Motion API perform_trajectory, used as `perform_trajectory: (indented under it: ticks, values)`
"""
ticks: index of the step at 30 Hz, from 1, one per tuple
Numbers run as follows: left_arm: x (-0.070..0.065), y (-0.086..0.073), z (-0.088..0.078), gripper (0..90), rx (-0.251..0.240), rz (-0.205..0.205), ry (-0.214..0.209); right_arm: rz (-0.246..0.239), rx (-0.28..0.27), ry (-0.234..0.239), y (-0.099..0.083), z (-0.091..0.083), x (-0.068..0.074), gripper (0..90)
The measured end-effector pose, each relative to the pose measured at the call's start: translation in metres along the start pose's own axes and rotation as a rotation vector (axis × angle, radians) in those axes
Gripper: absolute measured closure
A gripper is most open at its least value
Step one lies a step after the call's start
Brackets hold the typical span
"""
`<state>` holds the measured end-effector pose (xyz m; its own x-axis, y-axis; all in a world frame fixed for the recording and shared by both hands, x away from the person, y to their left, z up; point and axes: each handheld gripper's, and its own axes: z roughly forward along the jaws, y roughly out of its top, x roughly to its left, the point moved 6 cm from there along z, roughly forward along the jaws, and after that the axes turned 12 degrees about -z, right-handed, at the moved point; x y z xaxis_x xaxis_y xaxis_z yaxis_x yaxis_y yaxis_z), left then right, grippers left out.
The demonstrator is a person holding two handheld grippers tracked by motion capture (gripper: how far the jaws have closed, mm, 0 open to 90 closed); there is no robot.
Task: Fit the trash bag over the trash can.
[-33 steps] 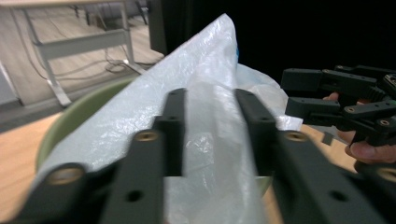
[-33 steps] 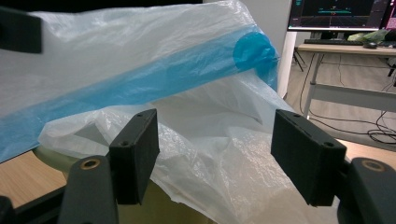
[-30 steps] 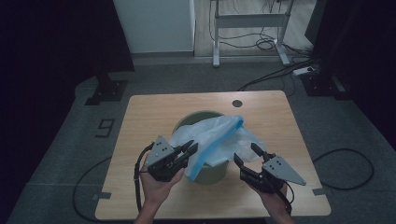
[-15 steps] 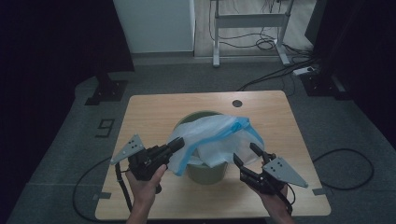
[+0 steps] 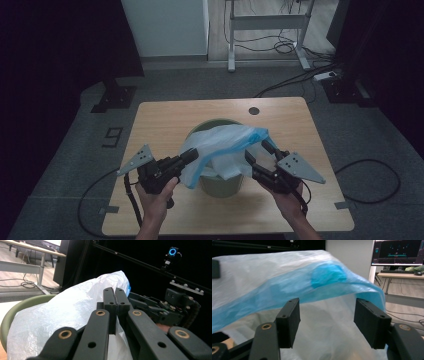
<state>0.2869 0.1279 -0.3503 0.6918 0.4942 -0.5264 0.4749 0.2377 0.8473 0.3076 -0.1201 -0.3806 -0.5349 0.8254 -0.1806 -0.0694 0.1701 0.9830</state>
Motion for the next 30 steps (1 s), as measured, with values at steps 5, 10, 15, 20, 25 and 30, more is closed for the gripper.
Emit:
perform_trajectory:
  ticks: [5, 10, 15, 20, 25, 30]
  values:
    - [0.003, 0.000, -0.002, 90.0, -0.005, -0.010, -0.004, 0.022, 0.005, -0.006, 0.000, 0.008, -0.010, 39.0]
    - [0.004, -0.001, -0.004, 90.0, -0.002, -0.014, -0.004, 0.054, -0.010, -0.009, 0.000, 0.010, -0.018, 41.2]
    - [0.005, -0.003, -0.002, 90.0, 0.005, -0.016, -0.010, 0.081, -0.021, 0.006, 0.003, 0.012, -0.019, 42.1]
    - [0.005, -0.005, -0.001, 90.0, 0.011, -0.014, -0.013, 0.097, -0.024, 0.021, 0.006, 0.017, -0.015, 43.1]
    - [0.006, -0.005, -0.001, 90.0, 0.016, -0.015, -0.010, 0.108, -0.044, 0.028, 0.011, 0.020, -0.014, 51.2]
    - [0.007, -0.007, 0.000, 90.0, 0.020, -0.015, -0.006, 0.137, -0.078, 0.048, 0.015, 0.022, -0.013, 68.1]
